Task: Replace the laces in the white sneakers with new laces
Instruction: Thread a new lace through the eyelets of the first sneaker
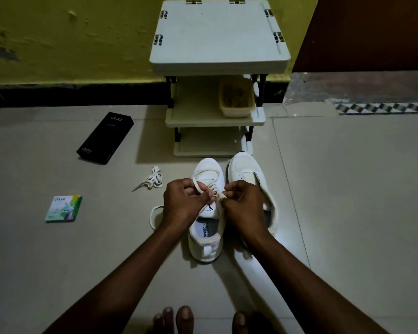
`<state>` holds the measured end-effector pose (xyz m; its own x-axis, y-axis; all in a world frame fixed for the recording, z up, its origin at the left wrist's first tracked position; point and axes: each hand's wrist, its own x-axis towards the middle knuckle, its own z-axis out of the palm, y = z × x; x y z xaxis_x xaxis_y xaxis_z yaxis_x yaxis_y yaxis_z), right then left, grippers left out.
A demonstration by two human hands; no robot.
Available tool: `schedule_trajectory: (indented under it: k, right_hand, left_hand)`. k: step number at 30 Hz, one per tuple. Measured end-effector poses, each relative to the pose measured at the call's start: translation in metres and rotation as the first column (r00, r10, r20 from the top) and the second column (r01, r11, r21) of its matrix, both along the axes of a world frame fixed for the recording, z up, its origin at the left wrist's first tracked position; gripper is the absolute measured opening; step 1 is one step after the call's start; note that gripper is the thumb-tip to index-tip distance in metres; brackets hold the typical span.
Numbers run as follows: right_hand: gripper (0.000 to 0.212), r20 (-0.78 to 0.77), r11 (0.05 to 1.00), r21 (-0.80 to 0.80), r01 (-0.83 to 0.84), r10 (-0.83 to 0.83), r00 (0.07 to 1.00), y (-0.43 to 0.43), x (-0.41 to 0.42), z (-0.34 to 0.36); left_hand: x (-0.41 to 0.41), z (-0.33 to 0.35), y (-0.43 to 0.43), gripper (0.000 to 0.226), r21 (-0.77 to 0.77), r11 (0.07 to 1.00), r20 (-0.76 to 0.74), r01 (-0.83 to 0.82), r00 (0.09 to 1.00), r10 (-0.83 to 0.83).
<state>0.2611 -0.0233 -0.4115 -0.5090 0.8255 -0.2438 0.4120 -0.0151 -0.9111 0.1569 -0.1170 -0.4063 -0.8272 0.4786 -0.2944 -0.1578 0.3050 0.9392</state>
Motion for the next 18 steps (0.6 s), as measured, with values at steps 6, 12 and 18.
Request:
schedule_trajectory:
  k: [6, 12, 18]
  right_hand:
    - [0.024, -0.020, 1.000, -0.030, -0.011, 0.010, 1.000, 0.0002, 0.0016, 0.0005]
    - [0.024, -0.035, 0.998, -0.057, 0.007, -0.008, 0.999, 0.0002, 0.0016, 0.0022]
    - [0.025, -0.033, 0.998, -0.062, 0.003, -0.005, 0.999, 0.0000, 0.0020, 0.0067]
  left_hand:
    - [0.0014, 0.0010, 0.0027, 0.012, -0.002, 1.000, -0.001, 0.030, 1.000, -0.030]
    - [0.0059, 0.0017, 0.0024, 0.012, -0.011, 0.999, -0.080, 0.041, 0.996, -0.041]
    - [0.0097, -0.0003, -0.0013, 0.016, -0.081, 0.990, -0.228, 0.117, 0.965, -0.132]
